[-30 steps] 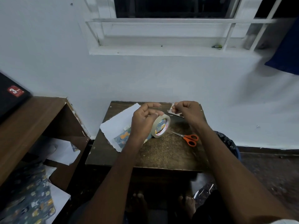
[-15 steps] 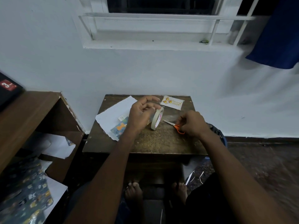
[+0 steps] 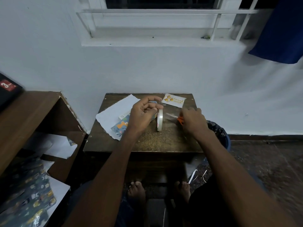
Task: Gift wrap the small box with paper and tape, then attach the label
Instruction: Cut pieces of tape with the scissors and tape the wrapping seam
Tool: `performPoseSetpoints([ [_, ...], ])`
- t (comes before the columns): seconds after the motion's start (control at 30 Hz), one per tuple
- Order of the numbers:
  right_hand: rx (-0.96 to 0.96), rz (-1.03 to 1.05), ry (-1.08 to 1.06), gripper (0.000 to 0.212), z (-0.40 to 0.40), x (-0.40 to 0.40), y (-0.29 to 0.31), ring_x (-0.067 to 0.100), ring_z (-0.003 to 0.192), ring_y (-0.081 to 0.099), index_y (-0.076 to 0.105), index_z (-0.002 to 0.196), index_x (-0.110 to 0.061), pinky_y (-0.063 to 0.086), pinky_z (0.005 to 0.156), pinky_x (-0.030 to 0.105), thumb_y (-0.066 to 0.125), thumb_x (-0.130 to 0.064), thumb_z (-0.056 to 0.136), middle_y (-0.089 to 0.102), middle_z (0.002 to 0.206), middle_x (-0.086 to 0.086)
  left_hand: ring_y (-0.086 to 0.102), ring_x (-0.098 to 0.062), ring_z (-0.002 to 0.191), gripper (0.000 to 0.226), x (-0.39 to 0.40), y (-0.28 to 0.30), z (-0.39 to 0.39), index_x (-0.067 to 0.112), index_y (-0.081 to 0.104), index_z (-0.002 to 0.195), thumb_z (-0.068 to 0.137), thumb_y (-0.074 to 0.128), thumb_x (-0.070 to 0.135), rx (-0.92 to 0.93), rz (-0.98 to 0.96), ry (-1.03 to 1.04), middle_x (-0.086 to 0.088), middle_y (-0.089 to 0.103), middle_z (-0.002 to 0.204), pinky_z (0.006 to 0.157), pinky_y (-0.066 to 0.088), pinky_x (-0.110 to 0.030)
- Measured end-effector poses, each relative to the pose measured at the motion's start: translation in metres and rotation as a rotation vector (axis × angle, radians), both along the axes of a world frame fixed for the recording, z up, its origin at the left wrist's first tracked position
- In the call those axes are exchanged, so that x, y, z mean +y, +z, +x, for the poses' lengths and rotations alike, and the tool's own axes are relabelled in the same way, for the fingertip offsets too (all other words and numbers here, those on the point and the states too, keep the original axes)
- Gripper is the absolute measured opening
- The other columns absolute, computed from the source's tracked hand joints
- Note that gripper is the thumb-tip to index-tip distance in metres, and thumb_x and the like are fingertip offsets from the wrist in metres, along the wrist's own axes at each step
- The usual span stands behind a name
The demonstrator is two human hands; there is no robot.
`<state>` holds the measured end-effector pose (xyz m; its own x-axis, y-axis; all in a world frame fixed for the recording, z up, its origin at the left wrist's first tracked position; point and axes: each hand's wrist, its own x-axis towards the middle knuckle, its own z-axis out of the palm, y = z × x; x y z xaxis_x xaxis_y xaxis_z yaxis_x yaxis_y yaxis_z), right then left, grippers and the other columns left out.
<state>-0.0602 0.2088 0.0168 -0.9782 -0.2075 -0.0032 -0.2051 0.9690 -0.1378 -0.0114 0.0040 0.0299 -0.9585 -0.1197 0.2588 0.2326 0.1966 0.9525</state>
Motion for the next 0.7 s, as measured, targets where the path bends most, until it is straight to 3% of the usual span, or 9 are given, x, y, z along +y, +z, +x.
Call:
performPoseSetpoints([
  [0.07, -0.007, -0.061, -0.017, 0.037, -0.006, 0.002, 0.004, 0.037, 0.118, 0.055, 0.059, 0.128, -0.017, 0.052, 0.096, 0.048, 0.072, -0.023, 0.094, 0.054, 0.133, 0.013, 0.075, -0.025, 0.105, 0.035, 0.001, 0.001, -0.001, 0.016, 0.073, 0.117, 0.094, 0.059, -0.007, -0.004, 0.009, 0.0, -0.002, 0.082, 0.095, 0.099, 0.055, -0.045],
  [0.17, -0.019, -0.242, -0.013, 0.037, -0.016, 0.002, 0.007, 0.03, 0.108, 0.063, 0.067, 0.121, -0.019, 0.053, 0.091, 0.039, 0.078, -0.013, 0.086, 0.061, 0.127, 0.01, 0.075, -0.017, 0.106, 0.037, 0.001, 0.001, -0.002, 0.015, 0.073, 0.117, 0.095, 0.057, -0.011, 0.004, 0.02, 0.0, -0.004, 0.081, 0.096, 0.096, 0.057, -0.027],
  [0.27, -0.069, -0.443, 0.03, 0.037, -0.018, 0.005, 0.016, 0.019, 0.088, 0.066, 0.075, 0.118, -0.016, 0.049, 0.073, 0.018, 0.069, 0.004, 0.087, 0.072, 0.111, 0.009, 0.075, -0.015, 0.106, 0.04, 0.0, 0.0, -0.004, 0.019, 0.073, 0.116, 0.096, 0.055, -0.011, -0.003, 0.035, 0.008, -0.002, 0.081, 0.099, 0.091, 0.057, -0.021],
  [0.37, -0.067, -0.566, 0.109, 0.036, -0.018, 0.014, 0.028, 0.005, 0.073, 0.063, 0.077, 0.11, -0.023, 0.04, 0.056, 0.002, 0.077, 0.003, 0.084, 0.073, 0.096, 0.005, 0.075, -0.014, 0.107, 0.04, -0.001, 0.0, -0.005, 0.018, 0.073, 0.118, 0.096, 0.055, -0.011, -0.008, 0.038, 0.014, -0.001, 0.081, 0.103, 0.091, 0.058, -0.024],
  [0.43, -0.071, -0.595, 0.14, 0.041, -0.018, 0.02, 0.032, 0.004, 0.073, 0.064, 0.076, 0.102, -0.031, 0.041, 0.057, 0.004, 0.083, 0.002, 0.079, 0.072, 0.092, 0.002, 0.075, -0.013, 0.107, 0.04, -0.002, -0.001, -0.006, 0.016, 0.072, 0.119, 0.095, 0.056, -0.011, -0.012, 0.04, 0.02, 0.0, 0.081, 0.104, 0.093, 0.059, -0.026],
  [0.5, -0.085, -0.582, 0.158, 0.043, -0.019, 0.025, 0.038, 0.003, 0.071, 0.063, 0.074, 0.096, -0.037, 0.045, 0.062, 0.014, 0.085, 0.0, 0.076, 0.071, 0.088, -0.004, 0.075, -0.012, 0.107, 0.04, -0.002, -0.001, -0.007, 0.016, 0.072, 0.12, 0.095, 0.056, -0.011, -0.016, 0.033, 0.026, 0.0, 0.081, 0.104, 0.093, 0.059, -0.025],
  [0.57, -0.125, -0.581, 0.186, 0.04, -0.017, 0.029, 0.044, 0.003, 0.069, 0.064, 0.078, 0.094, -0.033, 0.048, 0.068, 0.022, 0.086, -0.001, 0.072, 0.072, 0.082, -0.007, 0.074, -0.01, 0.107, 0.041, -0.002, -0.002, -0.008, 0.018, 0.072, 0.119, 0.095, 0.056, -0.011, -0.016, 0.029, 0.028, 0.0, 0.081, 0.105, 0.091, 0.059, -0.023],
  [0.7, -0.158, -0.61, 0.22, 0.041, -0.012, 0.029, 0.052, 0.019, 0.082, 0.073, 0.08, 0.094, -0.029, 0.055, 0.078, 0.03, 0.089, -0.005, 0.062, 0.076, 0.085, -0.008, 0.074, -0.011, 0.108, 0.042, -0.003, -0.003, -0.01, 0.021, 0.072, 0.118, 0.096, 0.056, -0.011, -0.01, 0.024, 0.026, 0.0, 0.081, 0.105, 0.095, 0.059, -0.028],
])
